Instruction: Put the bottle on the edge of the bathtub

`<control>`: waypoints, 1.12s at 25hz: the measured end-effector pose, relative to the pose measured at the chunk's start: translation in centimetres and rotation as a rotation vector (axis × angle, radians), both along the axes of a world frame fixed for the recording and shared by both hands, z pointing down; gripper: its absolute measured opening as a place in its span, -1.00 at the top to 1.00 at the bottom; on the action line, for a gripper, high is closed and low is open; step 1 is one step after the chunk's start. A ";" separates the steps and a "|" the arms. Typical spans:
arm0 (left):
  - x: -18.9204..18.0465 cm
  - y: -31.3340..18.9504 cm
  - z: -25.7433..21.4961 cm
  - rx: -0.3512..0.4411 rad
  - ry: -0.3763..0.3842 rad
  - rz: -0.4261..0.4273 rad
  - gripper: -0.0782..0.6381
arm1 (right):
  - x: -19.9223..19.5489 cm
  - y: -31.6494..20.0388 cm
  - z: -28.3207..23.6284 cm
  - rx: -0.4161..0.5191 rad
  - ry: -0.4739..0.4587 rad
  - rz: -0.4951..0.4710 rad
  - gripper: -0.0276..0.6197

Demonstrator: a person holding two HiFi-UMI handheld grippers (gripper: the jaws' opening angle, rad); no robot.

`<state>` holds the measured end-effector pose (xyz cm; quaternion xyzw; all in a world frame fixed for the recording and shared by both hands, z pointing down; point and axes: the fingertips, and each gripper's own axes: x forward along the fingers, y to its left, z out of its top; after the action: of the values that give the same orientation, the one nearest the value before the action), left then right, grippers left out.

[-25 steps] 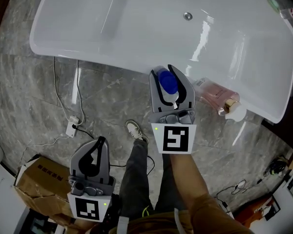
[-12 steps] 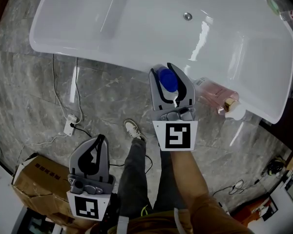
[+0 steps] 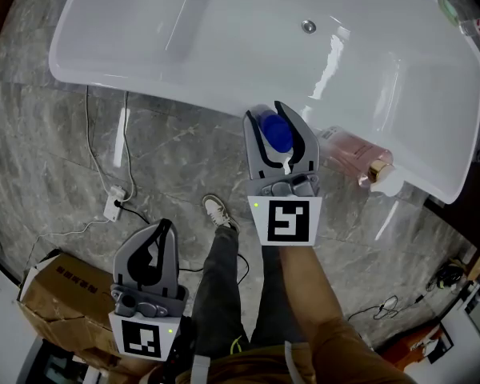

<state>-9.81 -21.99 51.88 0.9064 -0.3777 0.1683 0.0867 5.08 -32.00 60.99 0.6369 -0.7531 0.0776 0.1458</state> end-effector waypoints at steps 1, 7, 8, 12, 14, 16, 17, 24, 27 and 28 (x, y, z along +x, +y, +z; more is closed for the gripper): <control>0.0 0.0 0.0 0.000 -0.001 -0.001 0.76 | 0.0 0.0 0.0 0.002 0.002 -0.001 0.42; 0.0 0.0 0.3 -0.006 -0.004 -0.001 0.76 | 0.0 -0.1 0.0 0.003 0.004 0.001 0.41; -0.1 0.0 0.3 -0.008 -0.004 -0.001 0.76 | 0.0 -0.1 0.0 0.005 0.005 0.000 0.41; -0.2 -0.1 0.2 -0.010 -0.005 -0.002 0.76 | -0.2 -0.2 0.0 -0.007 0.002 -0.008 0.41; -0.2 -0.1 0.3 -0.012 -0.006 -0.001 0.76 | -0.3 -0.3 0.0 -0.008 -0.006 -0.012 0.38; -0.2 -0.1 0.4 -0.014 -0.005 -0.001 0.76 | -0.4 -0.3 0.1 -0.010 -0.014 -0.010 0.35; -0.2 0.0 0.4 -0.015 -0.005 -0.002 0.76 | -0.4 -0.2 0.1 -0.012 -0.015 -0.009 0.34; -0.1 0.3 0.9 -0.025 -0.010 0.003 0.76 | 0.1 -0.2 0.2 -0.011 -0.030 0.003 0.27; -0.2 0.2 1.1 -0.027 -0.011 0.002 0.76 | 0.0 -0.1 0.2 -0.009 -0.041 0.001 0.21; -0.2 0.3 1.1 -0.030 -0.011 0.002 0.76 | -0.1 0.0 0.3 -0.014 -0.045 0.001 0.21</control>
<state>-9.99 -21.71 52.99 0.9045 -0.3745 0.1791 0.0980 5.02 -32.01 61.29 0.6343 -0.7554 0.0972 0.1329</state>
